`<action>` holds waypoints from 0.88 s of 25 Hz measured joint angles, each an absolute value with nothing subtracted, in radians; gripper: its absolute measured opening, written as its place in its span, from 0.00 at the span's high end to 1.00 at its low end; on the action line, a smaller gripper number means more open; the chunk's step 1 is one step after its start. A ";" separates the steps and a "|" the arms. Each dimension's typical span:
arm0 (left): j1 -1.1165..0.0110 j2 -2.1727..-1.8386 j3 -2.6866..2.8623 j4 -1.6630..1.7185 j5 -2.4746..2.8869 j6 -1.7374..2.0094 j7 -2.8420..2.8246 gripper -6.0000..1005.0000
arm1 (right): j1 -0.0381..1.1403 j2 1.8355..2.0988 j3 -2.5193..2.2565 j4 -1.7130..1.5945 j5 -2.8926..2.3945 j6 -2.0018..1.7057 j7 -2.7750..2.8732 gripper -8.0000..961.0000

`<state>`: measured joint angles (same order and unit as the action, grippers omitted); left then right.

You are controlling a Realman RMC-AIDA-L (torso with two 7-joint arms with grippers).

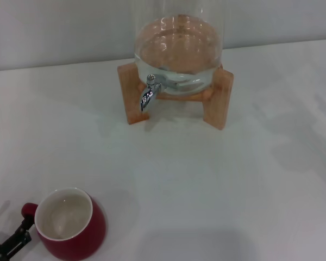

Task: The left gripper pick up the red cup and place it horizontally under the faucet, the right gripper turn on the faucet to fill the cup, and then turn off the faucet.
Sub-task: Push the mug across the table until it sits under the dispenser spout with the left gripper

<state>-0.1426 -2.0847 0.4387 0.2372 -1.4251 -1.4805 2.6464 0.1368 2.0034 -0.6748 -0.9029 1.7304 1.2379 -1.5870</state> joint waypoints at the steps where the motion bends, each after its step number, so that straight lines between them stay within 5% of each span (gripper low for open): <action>1: -0.143 -2.085 0.439 0.237 -1.424 -1.480 2.646 0.11 | 0.136 2.003 -0.674 -0.903 1.734 1.238 -1.587 0.20; 22: -0.171 -2.085 0.439 0.229 -1.428 -1.441 2.638 0.11 | 0.143 2.003 -0.661 -0.896 1.741 1.239 -1.592 0.20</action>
<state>-0.1707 -2.0848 0.4385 0.2285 -1.4277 -1.4415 2.6381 0.1427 2.0034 -0.6607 -0.8960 1.7410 1.2395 -1.5922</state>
